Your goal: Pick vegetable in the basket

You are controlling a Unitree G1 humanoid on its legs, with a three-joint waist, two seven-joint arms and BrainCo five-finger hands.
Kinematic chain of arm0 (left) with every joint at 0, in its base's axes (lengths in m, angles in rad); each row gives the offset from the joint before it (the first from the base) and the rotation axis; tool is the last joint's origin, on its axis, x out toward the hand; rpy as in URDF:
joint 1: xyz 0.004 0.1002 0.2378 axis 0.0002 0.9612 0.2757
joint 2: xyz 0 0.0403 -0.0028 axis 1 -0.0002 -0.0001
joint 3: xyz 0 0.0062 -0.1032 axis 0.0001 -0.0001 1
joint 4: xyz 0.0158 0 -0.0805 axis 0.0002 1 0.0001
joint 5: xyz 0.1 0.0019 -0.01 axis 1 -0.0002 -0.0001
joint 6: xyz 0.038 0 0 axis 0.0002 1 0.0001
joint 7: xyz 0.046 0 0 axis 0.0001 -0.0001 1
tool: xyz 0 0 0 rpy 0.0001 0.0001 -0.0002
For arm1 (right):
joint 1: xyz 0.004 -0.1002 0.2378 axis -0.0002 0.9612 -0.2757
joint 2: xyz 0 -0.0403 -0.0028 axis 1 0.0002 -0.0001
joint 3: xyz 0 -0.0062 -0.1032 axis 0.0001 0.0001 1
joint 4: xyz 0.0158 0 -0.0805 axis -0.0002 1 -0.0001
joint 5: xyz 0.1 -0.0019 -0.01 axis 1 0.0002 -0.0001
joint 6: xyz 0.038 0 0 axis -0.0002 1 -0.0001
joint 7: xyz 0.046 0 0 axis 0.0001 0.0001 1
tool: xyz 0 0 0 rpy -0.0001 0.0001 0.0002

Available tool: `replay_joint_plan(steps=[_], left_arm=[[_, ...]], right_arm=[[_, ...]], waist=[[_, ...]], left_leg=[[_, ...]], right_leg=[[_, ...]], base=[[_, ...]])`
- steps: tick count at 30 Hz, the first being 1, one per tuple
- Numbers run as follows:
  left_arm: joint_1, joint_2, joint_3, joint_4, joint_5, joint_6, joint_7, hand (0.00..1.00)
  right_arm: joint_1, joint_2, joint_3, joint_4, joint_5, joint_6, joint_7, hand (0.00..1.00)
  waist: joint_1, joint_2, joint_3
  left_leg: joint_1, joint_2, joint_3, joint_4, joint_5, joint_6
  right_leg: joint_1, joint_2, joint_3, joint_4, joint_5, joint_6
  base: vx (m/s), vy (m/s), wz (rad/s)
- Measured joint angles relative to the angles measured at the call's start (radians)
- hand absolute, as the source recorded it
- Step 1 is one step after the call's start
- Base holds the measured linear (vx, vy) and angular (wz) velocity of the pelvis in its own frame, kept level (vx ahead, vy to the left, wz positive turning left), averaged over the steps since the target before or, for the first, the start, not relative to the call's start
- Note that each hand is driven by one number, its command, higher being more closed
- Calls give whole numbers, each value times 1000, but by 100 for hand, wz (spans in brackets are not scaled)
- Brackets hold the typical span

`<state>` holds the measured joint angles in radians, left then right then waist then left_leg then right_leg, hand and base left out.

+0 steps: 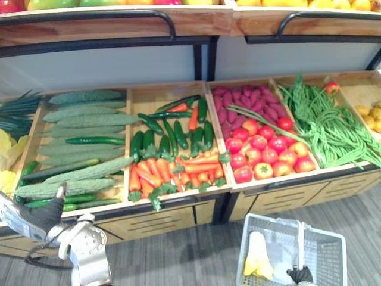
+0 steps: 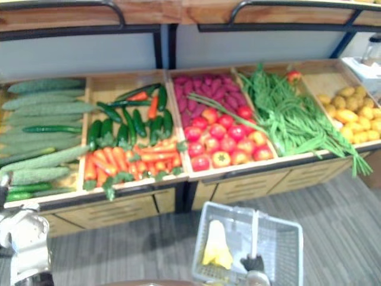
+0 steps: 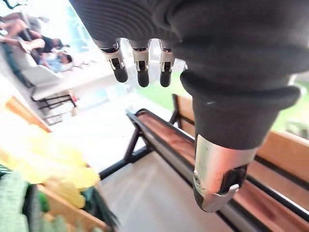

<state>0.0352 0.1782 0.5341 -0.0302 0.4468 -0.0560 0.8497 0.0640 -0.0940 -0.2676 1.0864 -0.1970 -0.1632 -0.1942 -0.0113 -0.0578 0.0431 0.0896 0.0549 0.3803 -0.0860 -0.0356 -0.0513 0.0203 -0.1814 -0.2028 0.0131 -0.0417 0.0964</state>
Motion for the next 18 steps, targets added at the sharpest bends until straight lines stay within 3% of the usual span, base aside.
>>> replay_joint_plan(steps=[7, 8, 10, 14, 18], left_arm=[[-35, 115, -155, 69, 8, -10, -94, 0], [-55, 187, -216, 127, 21, -28, -121, 0], [-77, 218, -253, 161, 48, -38, -152, 0], [-102, 254, -336, 224, 52, -70, -224, 0], [-160, 354, -442, 314, 79, -109, -304, 0]], right_arm=[[1, -7, 1, -15, 0, -2, 9, 100], [4, -8, 10, -28, 0, -2, 17, 100], [13, -12, 24, -52, 0, -4, 31, 100], [28, -44, 54, -92, 1, -17, 42, 100], [29, -55, 60, -107, 2, -21, 49, 100]], waist=[[-15, 4, -1], [-20, 4, -1], [-23, 7, 0], [-56, 27, -1], [-72, 40, 0]], left_leg=[[0, 7, 38, 13, -3, -3], [0, 9, 50, 29, -10, -7], [-4, 11, 54, 39, -16, -9], [-12, 11, 84, 58, -31, -11], [-16, 13, 107, 59, -31, -11]], right_leg=[[-19, 7, 48, -5, 17, -2], [-23, 8, 67, -10, 23, 5], [-34, 8, 87, -8, 26, 8], [-60, 8, 131, -8, 39, 26], [-90, 18, 176, -12, 58, 26]], base=[[-34, -39, -20], [-51, -33, -31], [-77, -43, -33], [-82, -23, -31], [-63, -35, -33]])
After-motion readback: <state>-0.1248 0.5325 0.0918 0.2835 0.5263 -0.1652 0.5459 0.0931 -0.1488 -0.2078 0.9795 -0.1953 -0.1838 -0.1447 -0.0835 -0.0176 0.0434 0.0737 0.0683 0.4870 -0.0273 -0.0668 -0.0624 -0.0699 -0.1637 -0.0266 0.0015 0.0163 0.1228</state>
